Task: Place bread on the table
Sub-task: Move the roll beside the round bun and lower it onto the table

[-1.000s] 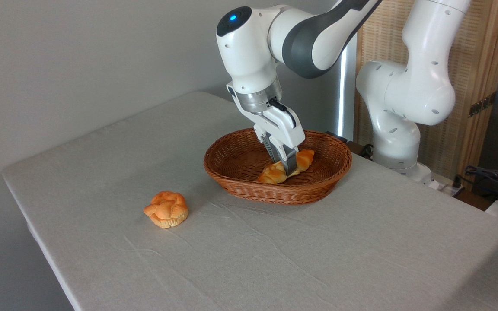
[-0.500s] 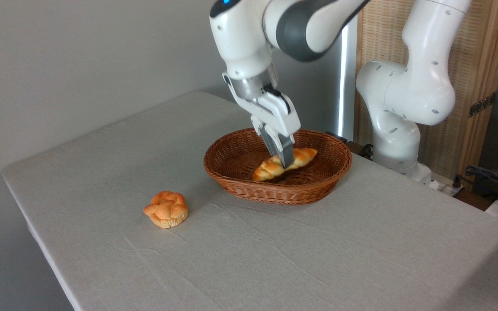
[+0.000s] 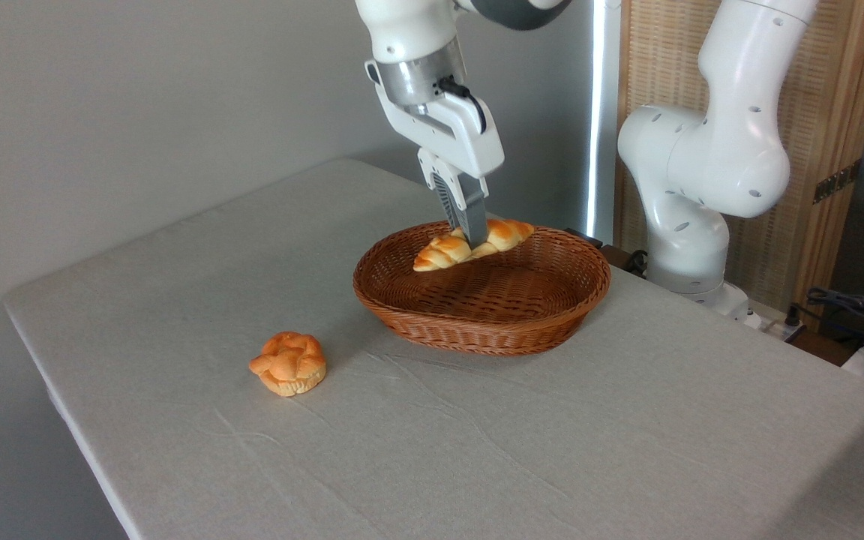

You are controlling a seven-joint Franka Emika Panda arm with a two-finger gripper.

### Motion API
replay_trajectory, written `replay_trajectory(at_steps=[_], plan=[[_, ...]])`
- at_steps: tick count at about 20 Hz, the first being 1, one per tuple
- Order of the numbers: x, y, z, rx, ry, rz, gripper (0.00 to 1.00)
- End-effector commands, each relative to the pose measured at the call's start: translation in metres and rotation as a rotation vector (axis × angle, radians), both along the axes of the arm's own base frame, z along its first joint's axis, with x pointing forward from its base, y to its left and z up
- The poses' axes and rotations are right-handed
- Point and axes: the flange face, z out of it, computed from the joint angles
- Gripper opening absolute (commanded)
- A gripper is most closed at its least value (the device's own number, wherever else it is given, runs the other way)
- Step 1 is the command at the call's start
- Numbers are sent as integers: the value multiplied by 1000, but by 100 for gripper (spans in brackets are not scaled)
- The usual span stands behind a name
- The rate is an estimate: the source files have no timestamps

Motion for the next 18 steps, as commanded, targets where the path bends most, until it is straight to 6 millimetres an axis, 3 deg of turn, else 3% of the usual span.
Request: replay_trajectory(at_steps=[1, 4, 7, 11, 14, 15, 16, 18], plan=[[34, 56, 2, -55, -22, -13, 0], [62, 82, -8, -38, -112, 6, 1], [114, 116, -22, -39, -269, 84, 2], [165, 111, -47, -9, -248, 98, 6], [170, 92, -67, -6, -212, 54, 35], [171, 89, -74, -5, -201, 52, 83], [173, 79, -80, -5, -191, 39, 100], [174, 78, -82, -4, -191, 34, 100]])
